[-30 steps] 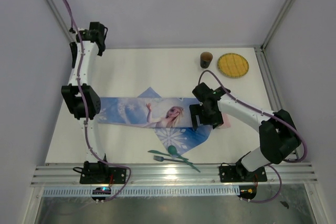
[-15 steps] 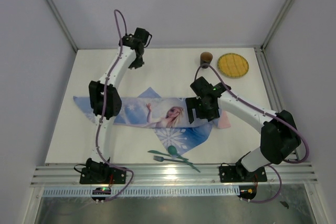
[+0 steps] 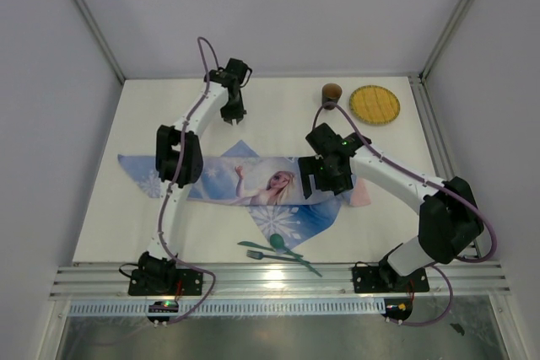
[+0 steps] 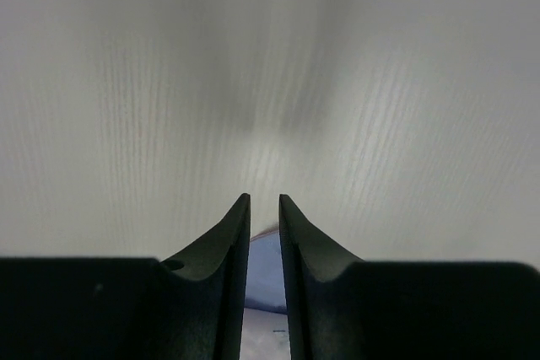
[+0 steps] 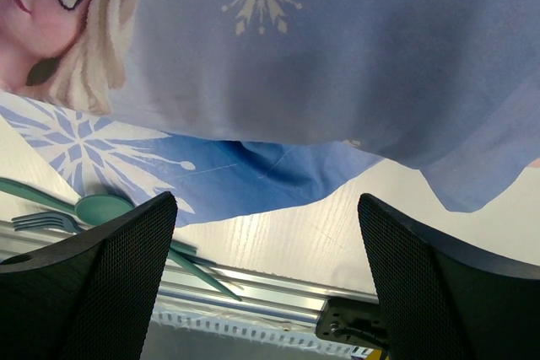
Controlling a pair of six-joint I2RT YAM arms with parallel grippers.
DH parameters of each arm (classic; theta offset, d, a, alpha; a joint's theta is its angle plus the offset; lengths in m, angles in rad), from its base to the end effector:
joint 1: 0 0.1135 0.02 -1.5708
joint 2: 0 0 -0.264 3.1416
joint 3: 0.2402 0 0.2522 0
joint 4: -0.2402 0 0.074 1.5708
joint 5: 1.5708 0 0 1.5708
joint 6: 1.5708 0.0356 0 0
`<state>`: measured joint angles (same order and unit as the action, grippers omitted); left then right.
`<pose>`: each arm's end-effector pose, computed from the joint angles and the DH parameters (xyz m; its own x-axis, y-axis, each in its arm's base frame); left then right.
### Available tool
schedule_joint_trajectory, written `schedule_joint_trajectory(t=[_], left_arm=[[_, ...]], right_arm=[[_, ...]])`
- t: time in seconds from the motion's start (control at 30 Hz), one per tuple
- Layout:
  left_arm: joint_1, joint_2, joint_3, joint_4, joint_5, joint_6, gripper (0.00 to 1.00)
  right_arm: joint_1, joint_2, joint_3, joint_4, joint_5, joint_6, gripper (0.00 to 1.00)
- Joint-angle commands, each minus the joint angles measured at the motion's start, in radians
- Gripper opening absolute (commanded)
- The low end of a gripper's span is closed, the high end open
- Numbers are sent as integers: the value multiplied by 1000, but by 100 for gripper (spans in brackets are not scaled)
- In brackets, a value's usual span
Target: Set the dinner table for one person
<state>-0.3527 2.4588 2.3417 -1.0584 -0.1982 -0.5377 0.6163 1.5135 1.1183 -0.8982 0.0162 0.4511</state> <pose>0.4876 -0.1720 0.2105 -0.8809 -0.2108 -0.4238 -0.2138 0.9760 -0.0412 0.2321 0.1637 0.2327 -0.9567 -0.1435 -0.2533 -0.1747 0.9790 0.1054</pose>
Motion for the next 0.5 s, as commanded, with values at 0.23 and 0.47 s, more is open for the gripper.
schedule_joint_trajectory(t=[0.23,0.47], left_arm=[[-100,11,-68,41,39,-7,18],[-118,20,-110,43,34,-8,17]], right_arm=[[5,28,51,18,-1,11,92],[7,37,44,24,-1,14,92]])
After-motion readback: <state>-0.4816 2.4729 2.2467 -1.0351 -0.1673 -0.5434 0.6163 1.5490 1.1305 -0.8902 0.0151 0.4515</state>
